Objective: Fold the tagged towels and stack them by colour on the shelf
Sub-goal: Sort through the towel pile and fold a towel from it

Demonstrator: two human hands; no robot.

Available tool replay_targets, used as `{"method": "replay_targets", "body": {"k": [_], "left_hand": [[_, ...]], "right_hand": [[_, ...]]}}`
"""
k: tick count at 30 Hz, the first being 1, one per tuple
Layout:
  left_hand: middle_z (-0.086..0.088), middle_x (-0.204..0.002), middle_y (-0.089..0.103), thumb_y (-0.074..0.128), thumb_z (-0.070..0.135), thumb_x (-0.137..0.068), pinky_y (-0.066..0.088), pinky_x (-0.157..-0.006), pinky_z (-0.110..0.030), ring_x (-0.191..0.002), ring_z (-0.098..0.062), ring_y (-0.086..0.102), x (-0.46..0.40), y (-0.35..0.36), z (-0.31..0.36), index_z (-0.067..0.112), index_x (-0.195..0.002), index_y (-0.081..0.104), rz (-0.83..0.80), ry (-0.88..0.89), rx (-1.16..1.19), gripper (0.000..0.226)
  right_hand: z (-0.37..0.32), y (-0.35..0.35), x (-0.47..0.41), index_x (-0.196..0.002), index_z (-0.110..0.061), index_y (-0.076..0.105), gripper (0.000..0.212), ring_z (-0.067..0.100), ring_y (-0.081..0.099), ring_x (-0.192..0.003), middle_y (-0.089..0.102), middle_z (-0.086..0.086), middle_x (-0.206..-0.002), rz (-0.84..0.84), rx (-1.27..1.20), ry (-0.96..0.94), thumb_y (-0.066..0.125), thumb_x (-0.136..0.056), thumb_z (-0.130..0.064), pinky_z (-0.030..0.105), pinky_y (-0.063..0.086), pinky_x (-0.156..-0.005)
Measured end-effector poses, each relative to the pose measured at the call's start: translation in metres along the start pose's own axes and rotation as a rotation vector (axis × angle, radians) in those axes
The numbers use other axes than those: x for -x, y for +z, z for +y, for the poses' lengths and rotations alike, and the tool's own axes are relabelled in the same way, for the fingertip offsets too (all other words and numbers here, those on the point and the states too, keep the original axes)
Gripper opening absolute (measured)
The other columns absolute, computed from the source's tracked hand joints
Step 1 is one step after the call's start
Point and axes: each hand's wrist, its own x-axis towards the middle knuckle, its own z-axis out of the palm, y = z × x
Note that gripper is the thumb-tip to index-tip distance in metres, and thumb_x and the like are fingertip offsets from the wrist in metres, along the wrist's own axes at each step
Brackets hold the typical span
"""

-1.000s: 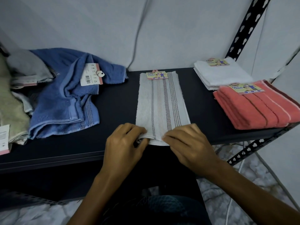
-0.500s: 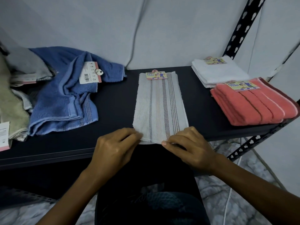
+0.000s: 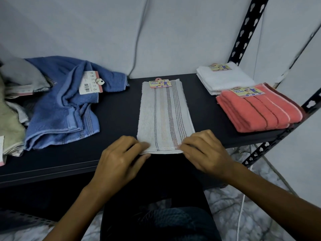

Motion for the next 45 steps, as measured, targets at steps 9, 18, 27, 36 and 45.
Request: {"method": "replay_targets", "body": {"k": [9,18,27,36,45], "left_hand": [[-0.009,-0.093,0.064,0.066,0.016,-0.092,0.043,-0.073,-0.035,-0.089,-0.025,0.057,-0.004,0.02,0.021,0.002,-0.1,0.074,0.105,0.062,-0.04,0.018],[-0.002,-0.088,0.06,0.067,0.02,-0.091,0.05,-0.068,-0.034,-0.081,-0.018,0.055,-0.021,0.017,0.017,0.006,-0.1,0.073,-0.011,0.094,0.05,0.017],[0.013,-0.087,0.057,0.057,0.049,-0.092,0.048,-0.074,-0.029,-0.085,-0.009,0.053,-0.035,0.001,0.015,0.022,-0.104,0.073,-0.152,-0.066,0.254,0.034],[-0.002,-0.15,0.035,0.034,0.048,-0.101,0.03,-0.109,-0.043,-0.139,-0.02,0.031,-0.088,0.024,0.014,0.013,-0.145,0.036,-0.518,-0.331,-0.085,0.056],[0.001,-0.161,-0.027,0.01,0.057,-0.1,-0.01,-0.12,-0.051,-0.147,-0.01,-0.023,-0.07,0.021,0.015,0.019,-0.155,-0.014,-0.768,-0.374,-0.135,0.071]], "right_hand": [[0.013,-0.018,0.002,-0.085,-0.001,0.073,0.009,0.028,0.06,-0.074,0.069,0.011,-0.087,-0.017,0.033,0.022,0.066,-0.087,0.005,0.038,0.042,-0.065],[0.039,-0.035,-0.008,-0.095,-0.008,0.07,0.015,0.026,0.055,-0.077,0.062,0.005,-0.089,-0.358,-0.129,0.02,0.066,-0.093,-0.021,0.039,0.044,-0.065],[0.027,-0.034,-0.01,-0.096,-0.004,0.075,0.021,0.022,0.061,-0.076,0.068,0.004,-0.088,-0.218,-0.409,0.252,0.06,-0.082,-0.004,0.039,0.048,-0.069],[0.011,0.022,-0.073,-0.126,-0.001,0.056,0.036,0.03,0.051,-0.123,0.056,0.013,-0.131,-0.473,-0.147,0.658,0.043,-0.099,-0.022,0.035,0.037,-0.105],[-0.004,0.003,-0.049,-0.156,-0.012,-0.003,0.08,0.01,-0.016,-0.149,-0.011,-0.002,-0.164,-0.909,-0.059,0.713,-0.002,-0.093,-0.061,0.042,-0.006,-0.122]]}}
